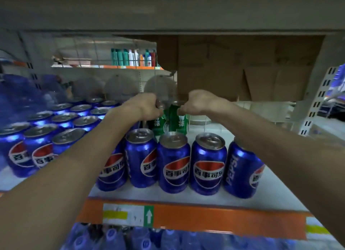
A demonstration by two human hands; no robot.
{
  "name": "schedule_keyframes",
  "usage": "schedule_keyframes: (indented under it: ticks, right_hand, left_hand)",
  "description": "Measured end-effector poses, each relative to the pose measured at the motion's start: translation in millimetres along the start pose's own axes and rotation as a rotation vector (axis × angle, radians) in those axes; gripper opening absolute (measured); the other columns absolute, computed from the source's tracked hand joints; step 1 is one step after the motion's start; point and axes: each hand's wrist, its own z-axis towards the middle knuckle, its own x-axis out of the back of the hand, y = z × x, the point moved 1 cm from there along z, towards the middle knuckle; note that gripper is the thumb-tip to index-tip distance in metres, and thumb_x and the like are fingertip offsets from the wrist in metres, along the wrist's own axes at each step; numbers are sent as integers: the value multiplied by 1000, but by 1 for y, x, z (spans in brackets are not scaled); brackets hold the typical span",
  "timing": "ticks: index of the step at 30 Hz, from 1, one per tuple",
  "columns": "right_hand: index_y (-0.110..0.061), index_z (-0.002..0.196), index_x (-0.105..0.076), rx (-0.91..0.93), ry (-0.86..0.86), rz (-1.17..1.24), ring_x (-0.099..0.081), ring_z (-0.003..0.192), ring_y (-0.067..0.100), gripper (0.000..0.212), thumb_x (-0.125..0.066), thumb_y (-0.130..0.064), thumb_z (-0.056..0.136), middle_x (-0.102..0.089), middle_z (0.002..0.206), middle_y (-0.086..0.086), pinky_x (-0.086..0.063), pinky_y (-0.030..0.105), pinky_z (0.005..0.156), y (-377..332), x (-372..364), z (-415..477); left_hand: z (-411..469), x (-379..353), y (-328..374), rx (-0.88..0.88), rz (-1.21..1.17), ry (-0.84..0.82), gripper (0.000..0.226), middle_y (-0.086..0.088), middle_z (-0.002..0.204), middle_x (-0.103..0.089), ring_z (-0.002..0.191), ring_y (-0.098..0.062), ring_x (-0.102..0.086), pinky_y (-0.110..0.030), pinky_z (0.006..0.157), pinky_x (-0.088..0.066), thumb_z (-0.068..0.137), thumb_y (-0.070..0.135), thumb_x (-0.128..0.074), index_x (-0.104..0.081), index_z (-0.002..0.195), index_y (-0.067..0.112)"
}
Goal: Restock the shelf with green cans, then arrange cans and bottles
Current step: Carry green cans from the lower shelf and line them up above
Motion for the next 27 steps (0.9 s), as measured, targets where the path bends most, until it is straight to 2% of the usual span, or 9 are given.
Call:
schedule_keyframes:
  ticks: [3, 5, 7, 10, 13, 16, 19, 24, 27]
  right_hand:
    - [-2, 133, -52, -43, -65, -76, -51, 122, 26, 46, -56, -32, 98, -53, 137, 13, -42, 29, 88, 4, -1, 14]
    - [-4, 134, -51, -76, -127, -106, -50, 125, 25, 47, -52, -35, 100, -53, 138, 12, -39, 28, 89, 9, -4, 27]
    - [-3, 137, -48, -112, -192, -74, -48, 128, 27, 47, -48, -34, 102, -50, 142, 12, -40, 31, 102, 13, -9, 41]
    - [-3, 145, -39, -150, -233, 43, -41, 135, 29, 50, -39, -33, 105, -39, 150, 14, -33, 40, 114, 19, -17, 60]
    - [-9, 146, -38, -173, -194, 163, -43, 134, 27, 52, -40, -40, 104, -41, 149, 12, -35, 41, 113, 33, -30, 83]
    - [-7, 137, -48, -114, -162, 252, -49, 127, 27, 47, -58, -31, 97, -51, 139, 9, -40, 30, 103, 27, -33, 87]
    - [-7, 121, -61, -69, -103, 298, -58, 113, 26, 41, -75, -22, 85, -62, 125, 10, -45, 29, 94, 29, -43, 94]
    - [-9, 120, -62, -55, -58, 247, -61, 108, 26, 54, -83, -30, 76, -65, 119, 7, -51, 35, 95, 30, -45, 94]
    - [-10, 122, -61, -47, -15, 178, -60, 109, 25, 58, -83, -35, 74, -63, 121, 5, -51, 32, 93, 31, -41, 88]
  left_hand:
    - [14, -2, -2, 15, 28, -50, 37, -11, 122, -61, 109, -26, -56, -33, 88, -45, 95, 33, -59, -61, 124, 11]
    - [22, -1, -3, 23, 27, -74, 38, -12, 121, -60, 106, -27, -57, -35, 87, -47, 95, 30, -59, -57, 128, 10]
    - [30, -2, -4, 35, 3, -98, 36, -11, 112, -59, 96, -26, -57, -35, 82, -49, 96, 26, -58, -56, 126, 7]
    - [40, -7, -4, 56, -4, -153, 37, -13, 118, -58, 105, -28, -57, -37, 89, -48, 97, 26, -57, -52, 128, 5]
    - [48, -12, -4, 49, -40, -132, 38, -14, 127, -57, 112, -30, -56, -34, 87, -45, 97, 24, -59, -51, 128, 5]
    - [55, -18, -5, 49, -57, -97, 41, -14, 128, -57, 115, -30, -56, -32, 84, -42, 95, 25, -62, -52, 128, 4]
    - [62, -23, -8, 59, -52, -101, 40, -15, 126, -60, 111, -30, -58, -33, 84, -44, 92, 26, -66, -56, 124, 4]
    - [68, -25, -12, 69, -92, -91, 47, -13, 128, -60, 114, -30, -58, -36, 93, -47, 88, 27, -71, -56, 126, 3]
    - [63, -23, -7, 93, -127, -82, 46, -14, 124, -60, 112, -30, -59, -34, 86, -47, 87, 26, -72, -54, 123, 3]
